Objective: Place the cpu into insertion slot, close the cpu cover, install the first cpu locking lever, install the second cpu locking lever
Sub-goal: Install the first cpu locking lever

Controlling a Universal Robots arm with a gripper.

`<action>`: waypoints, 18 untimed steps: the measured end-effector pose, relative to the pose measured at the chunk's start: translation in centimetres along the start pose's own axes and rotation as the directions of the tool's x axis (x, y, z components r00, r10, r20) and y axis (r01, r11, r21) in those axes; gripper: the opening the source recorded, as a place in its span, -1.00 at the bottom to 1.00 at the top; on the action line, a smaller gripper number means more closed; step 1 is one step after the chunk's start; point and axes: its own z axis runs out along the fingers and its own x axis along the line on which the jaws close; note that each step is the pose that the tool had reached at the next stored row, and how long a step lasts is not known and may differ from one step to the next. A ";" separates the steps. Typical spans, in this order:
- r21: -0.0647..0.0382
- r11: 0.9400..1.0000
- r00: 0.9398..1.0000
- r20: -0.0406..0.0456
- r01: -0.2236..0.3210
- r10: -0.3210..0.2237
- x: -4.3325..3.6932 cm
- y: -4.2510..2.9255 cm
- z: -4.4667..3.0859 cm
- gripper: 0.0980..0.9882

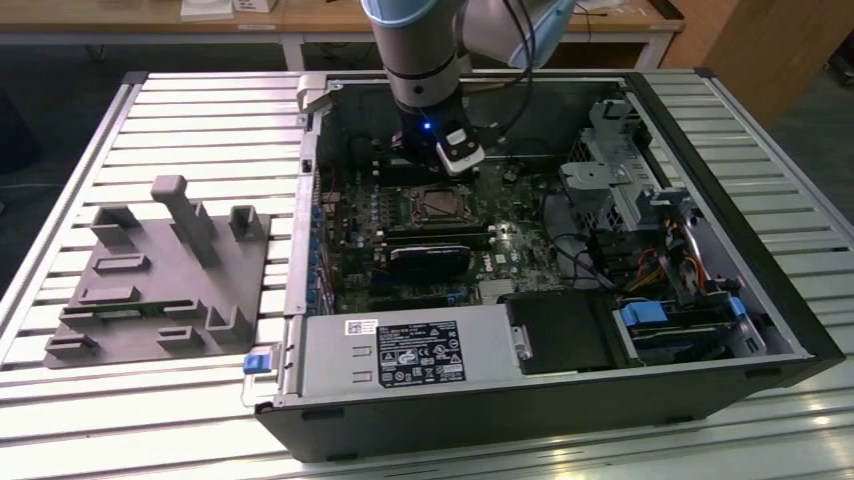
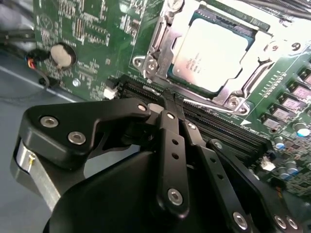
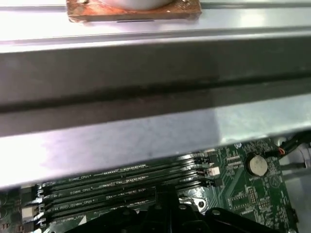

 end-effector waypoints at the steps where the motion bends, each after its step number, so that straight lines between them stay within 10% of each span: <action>1: 0.002 1.000 1.000 0.002 -0.009 0.009 0.02 0.02 0.04 -0.98; 18: 0.024 0.994 0.994 0.026 -0.105 0.104 0.52 0.55 0.54 -0.98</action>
